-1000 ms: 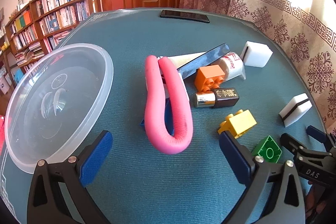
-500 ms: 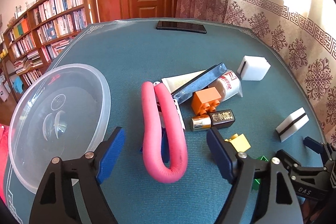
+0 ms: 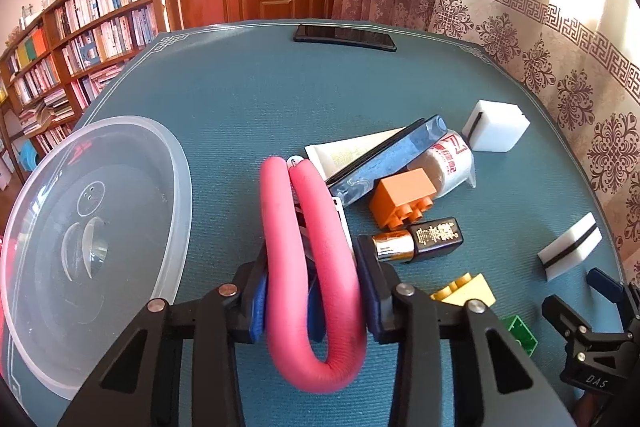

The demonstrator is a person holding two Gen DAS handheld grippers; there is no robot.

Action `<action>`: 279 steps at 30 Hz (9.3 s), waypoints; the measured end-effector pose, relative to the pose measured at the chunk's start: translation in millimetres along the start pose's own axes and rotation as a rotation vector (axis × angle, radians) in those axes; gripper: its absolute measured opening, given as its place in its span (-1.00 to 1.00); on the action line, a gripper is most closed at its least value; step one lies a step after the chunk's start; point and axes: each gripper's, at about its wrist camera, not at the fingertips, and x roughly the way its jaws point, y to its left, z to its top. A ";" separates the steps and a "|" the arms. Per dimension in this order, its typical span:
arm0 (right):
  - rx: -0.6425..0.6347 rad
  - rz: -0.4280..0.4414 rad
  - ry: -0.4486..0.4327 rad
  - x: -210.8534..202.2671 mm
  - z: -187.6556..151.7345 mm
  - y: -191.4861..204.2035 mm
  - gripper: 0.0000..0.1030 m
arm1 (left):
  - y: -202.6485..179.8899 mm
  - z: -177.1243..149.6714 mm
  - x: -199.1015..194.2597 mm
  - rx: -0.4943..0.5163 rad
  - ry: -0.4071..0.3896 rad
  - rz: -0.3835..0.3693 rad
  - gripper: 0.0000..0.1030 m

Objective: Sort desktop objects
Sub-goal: 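Lift the pink tube with the left gripper while the right gripper grasps the white sponge, then lower the pink tube and white sponge into the clear bowl and open both grippers, then move the right gripper to the green block and close on it, then close the left gripper on the blue block, then carry the blue block with the left gripper while the right gripper carries the green block into the bowl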

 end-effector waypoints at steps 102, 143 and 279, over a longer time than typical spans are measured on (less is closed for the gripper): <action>-0.356 0.453 -0.072 -12.5 45.4 277.3 0.00 | 210.0 -36.9 -71.2 -0.335 -0.187 0.113 0.53; -0.229 0.483 -0.028 -14.9 30.7 223.4 0.13 | 178.3 -39.8 -78.4 -0.268 -0.171 0.152 0.66; -0.107 0.287 -0.014 -25.5 -4.9 76.7 -0.29 | 19.6 -23.2 -49.7 0.079 -0.103 -0.022 -0.21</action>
